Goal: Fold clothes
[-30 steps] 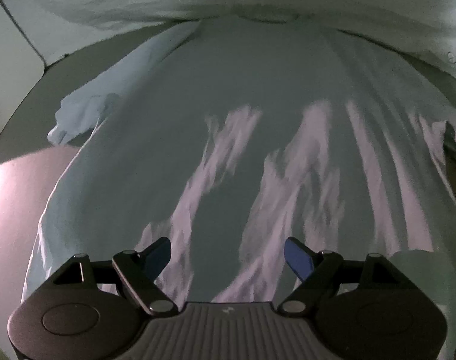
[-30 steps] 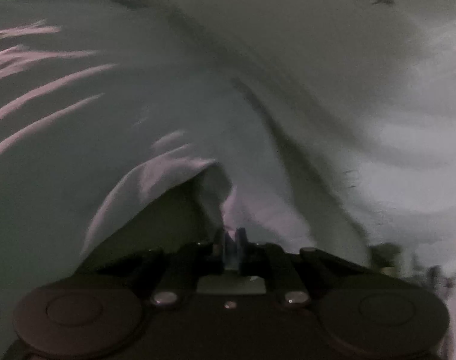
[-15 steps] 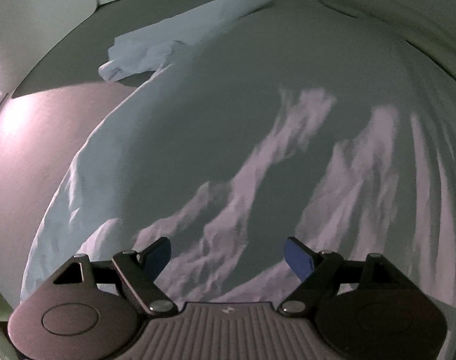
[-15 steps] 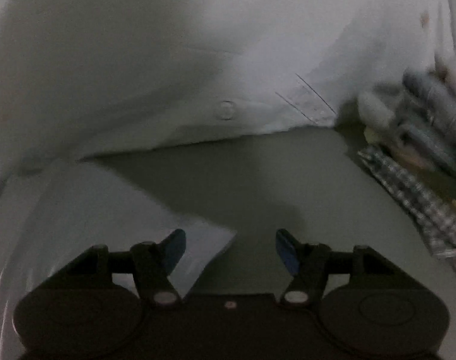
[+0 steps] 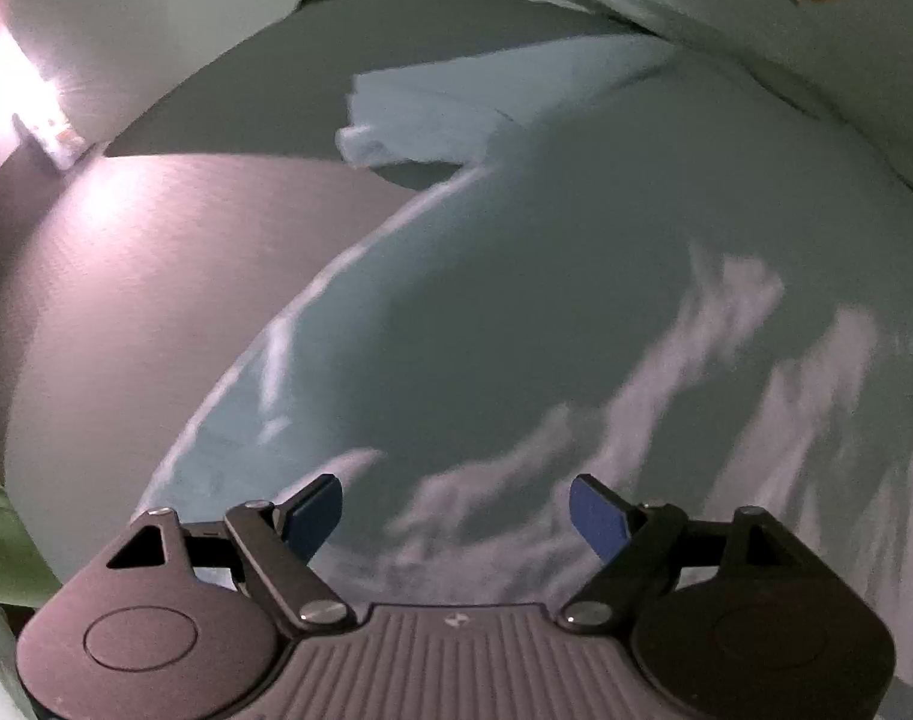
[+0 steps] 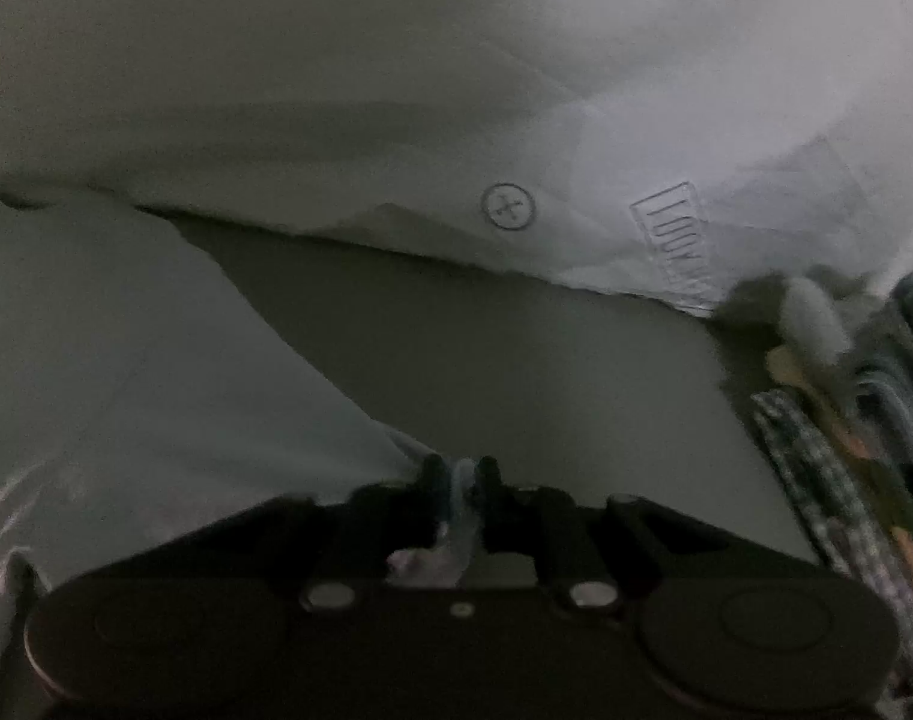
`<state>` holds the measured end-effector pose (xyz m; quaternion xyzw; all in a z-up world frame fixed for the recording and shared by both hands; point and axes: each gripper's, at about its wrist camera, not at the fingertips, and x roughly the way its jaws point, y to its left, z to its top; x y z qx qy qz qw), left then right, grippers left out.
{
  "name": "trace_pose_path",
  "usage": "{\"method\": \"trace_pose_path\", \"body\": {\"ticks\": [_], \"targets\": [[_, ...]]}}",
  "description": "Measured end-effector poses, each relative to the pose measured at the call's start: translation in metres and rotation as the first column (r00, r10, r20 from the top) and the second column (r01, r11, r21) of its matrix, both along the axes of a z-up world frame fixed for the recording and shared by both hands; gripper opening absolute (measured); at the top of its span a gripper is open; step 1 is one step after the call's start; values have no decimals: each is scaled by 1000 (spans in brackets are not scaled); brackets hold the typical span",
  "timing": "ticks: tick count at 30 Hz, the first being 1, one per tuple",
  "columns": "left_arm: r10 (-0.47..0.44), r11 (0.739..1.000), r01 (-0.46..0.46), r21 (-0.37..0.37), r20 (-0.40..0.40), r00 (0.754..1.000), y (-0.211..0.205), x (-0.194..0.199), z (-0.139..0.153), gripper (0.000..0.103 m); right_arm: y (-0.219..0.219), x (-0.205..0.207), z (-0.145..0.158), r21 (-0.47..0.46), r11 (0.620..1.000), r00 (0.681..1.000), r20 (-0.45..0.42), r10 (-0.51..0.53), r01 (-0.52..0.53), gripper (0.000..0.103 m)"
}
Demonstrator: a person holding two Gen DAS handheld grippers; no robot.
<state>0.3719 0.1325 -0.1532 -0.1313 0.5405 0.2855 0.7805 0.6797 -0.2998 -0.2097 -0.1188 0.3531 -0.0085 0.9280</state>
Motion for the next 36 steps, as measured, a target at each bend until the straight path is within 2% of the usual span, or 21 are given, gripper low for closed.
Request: {"method": "trace_pose_path", "body": {"ticks": [2,3,4,5,10,12,15,19,22,25,28,30,31,33,36], "targets": [[12,1000,-12,6,27,1000,12,-4,6,84,12,-11,10,-50,999,1000,-1,-6,5,40],[20,1000,-20,1,39,999,19,-7,7,85,18,-22,17,-34,999,1000,9,-2,3,56],[30,1000,-30,-6,51,998,26,-9,8,87,24,-33,25,-16,1000,1000,20,1,-1,66],[44,999,-43,-20,64,997,34,-12,8,88,30,-44,33,2,1000,1000,30,4,-4,71],[94,989,-77,-128,131,987,79,-22,4,88,75,-122,49,161,985,997,-34,71,-64,95],[85,983,-56,-175,162,983,99,-25,3,88,103,-162,50,205,976,995,-64,82,-67,98],[26,975,24,-222,223,974,133,-23,1,88,154,-223,46,260,965,992,-105,67,-37,99],[-39,968,100,-232,255,966,190,-9,0,88,222,-281,32,261,964,985,-174,-5,51,100],[-72,960,147,-238,296,952,234,7,3,88,269,-308,23,292,949,978,-198,-66,123,100],[-108,953,187,-240,306,946,268,37,-1,88,305,-321,19,291,946,977,-196,-89,145,100],[-205,946,269,-181,307,929,285,76,-5,88,333,-329,14,280,946,976,-185,-112,161,102],[-268,937,322,-137,307,913,291,102,-9,88,343,-325,6,282,947,968,-234,-87,153,103],[-291,931,342,-125,310,905,293,116,-12,88,345,-317,2,234,962,971,-220,-91,143,103],[-310,922,365,-129,320,895,297,143,-22,90,348,-310,-3,216,969,977,-199,-79,123,103],[-335,910,392,-134,317,887,301,183,-41,92,350,-307,-3,217,962,973,-196,-120,163,103]]}}
